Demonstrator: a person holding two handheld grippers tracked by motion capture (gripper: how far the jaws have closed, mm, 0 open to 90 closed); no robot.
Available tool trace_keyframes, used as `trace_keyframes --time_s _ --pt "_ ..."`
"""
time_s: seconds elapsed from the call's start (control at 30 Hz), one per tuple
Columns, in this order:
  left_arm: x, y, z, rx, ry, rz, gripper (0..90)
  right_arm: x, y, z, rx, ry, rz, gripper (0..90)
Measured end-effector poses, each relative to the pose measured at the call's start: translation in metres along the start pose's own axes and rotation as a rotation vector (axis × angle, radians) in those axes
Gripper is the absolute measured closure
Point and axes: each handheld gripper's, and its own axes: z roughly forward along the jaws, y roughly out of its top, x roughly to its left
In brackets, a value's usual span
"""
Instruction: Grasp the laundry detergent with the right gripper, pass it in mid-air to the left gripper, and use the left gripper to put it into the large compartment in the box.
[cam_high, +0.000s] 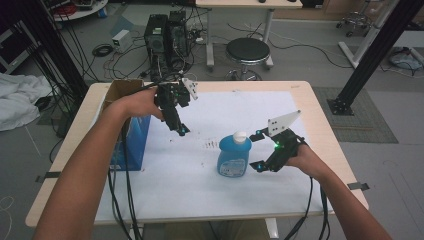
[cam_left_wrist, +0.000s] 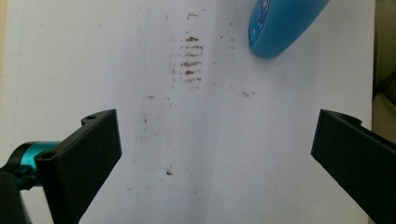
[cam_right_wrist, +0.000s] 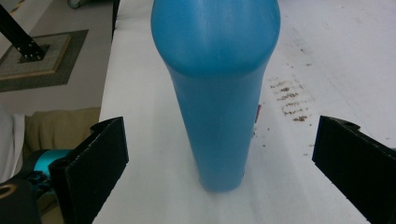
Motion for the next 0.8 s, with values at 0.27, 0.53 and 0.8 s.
trace_keyframes --time_s 0.27,0.53,0.8 --pt "0.001 -0.001 0.000 -0.003 0.001 -0.002 1.6 -0.001 0.001 0.013 -0.021 0.009 -0.004 2.5" --pt "0.001 -0.002 0.002 -0.003 -0.003 -0.003 1.6 -0.002 0.001 0.026 -0.047 0.017 -0.006 2.5" --pt "0.002 -0.002 0.003 -0.002 -0.005 -0.001 1.7 -0.002 0.000 0.035 -0.063 0.019 -0.002 2.5"
